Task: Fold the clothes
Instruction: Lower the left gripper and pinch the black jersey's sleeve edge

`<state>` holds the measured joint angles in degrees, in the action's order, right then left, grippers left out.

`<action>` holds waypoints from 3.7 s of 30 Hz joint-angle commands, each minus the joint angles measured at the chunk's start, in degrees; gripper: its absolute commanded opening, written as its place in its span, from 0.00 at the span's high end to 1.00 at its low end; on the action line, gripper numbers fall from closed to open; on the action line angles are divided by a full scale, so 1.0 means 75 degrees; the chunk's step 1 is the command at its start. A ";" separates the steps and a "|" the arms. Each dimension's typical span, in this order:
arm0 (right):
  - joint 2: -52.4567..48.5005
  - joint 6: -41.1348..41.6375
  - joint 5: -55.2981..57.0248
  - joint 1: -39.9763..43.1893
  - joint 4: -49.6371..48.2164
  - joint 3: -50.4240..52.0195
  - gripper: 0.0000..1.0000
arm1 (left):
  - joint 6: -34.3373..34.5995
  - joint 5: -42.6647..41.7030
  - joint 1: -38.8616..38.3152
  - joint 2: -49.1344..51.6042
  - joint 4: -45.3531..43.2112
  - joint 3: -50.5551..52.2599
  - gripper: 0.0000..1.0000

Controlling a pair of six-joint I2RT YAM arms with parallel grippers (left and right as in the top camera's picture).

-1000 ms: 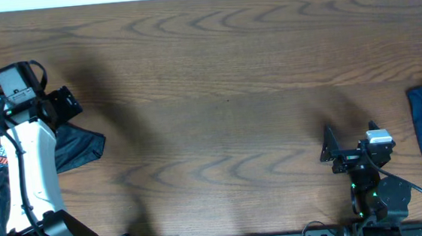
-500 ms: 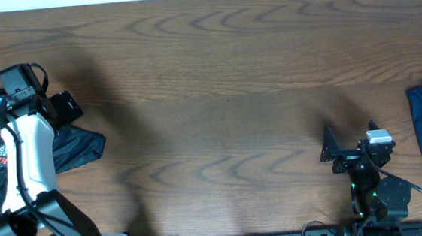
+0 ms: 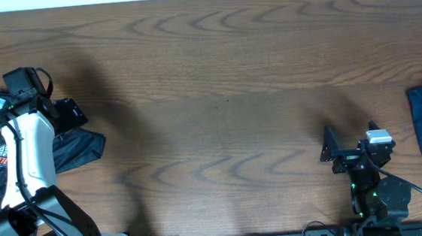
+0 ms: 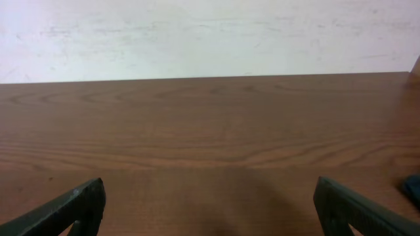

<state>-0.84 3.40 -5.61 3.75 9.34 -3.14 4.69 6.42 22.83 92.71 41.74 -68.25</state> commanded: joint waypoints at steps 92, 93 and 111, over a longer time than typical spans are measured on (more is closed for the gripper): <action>0.0061 -0.0093 -0.0032 0.0052 -0.0009 0.0055 0.01 | 0.0023 -0.2337 0.2620 0.2780 -0.1754 -0.0149 0.94; 0.0061 -0.0093 -0.0032 0.0052 -0.0009 0.0055 0.01 | 0.0073 -0.2340 0.2620 0.2734 -0.1760 -0.0154 0.94; 0.0061 -0.0093 -0.0032 0.0052 -0.0009 0.0055 0.01 | 0.0568 -0.2352 0.2597 0.0752 -0.1335 -0.0198 0.94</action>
<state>-0.84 3.40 -5.61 3.75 9.34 -3.14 7.90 -10.17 42.72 101.84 31.14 -69.19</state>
